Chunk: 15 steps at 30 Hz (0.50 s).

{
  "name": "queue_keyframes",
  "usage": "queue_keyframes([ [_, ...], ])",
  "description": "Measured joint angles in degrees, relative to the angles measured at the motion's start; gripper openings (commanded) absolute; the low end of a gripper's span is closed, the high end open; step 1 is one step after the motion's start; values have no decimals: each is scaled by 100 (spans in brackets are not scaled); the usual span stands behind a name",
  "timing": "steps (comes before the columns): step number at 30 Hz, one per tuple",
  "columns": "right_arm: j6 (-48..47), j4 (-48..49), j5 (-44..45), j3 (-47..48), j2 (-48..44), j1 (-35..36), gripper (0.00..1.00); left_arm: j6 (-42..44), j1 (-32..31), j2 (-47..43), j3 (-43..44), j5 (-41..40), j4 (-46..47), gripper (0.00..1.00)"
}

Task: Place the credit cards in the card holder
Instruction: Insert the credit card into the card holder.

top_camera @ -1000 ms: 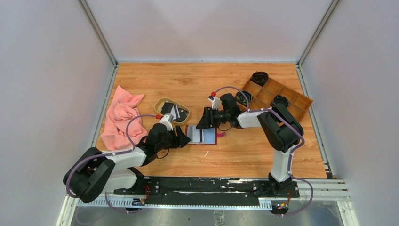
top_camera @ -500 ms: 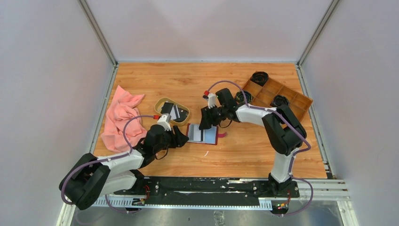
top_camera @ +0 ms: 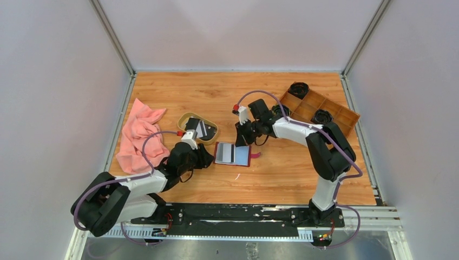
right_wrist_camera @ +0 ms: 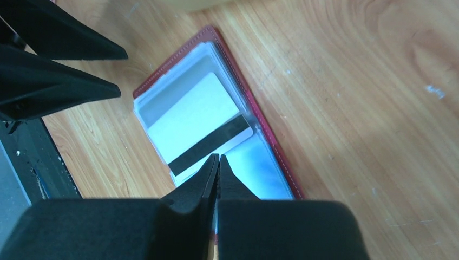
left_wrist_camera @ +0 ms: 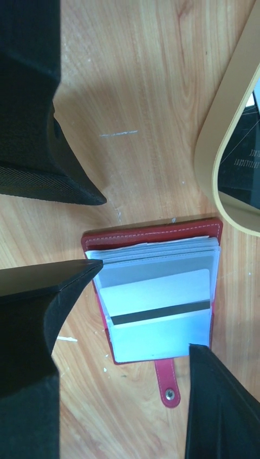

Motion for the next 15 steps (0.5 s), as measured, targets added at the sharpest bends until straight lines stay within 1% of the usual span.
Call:
queue_keyframes([
  [6,219,-201,107,-2,289,0,0,175,0,323,160,-166,-4,44],
  [15,662,-219,192,4,501,0,0,249,0,857,420,-160,142,44],
])
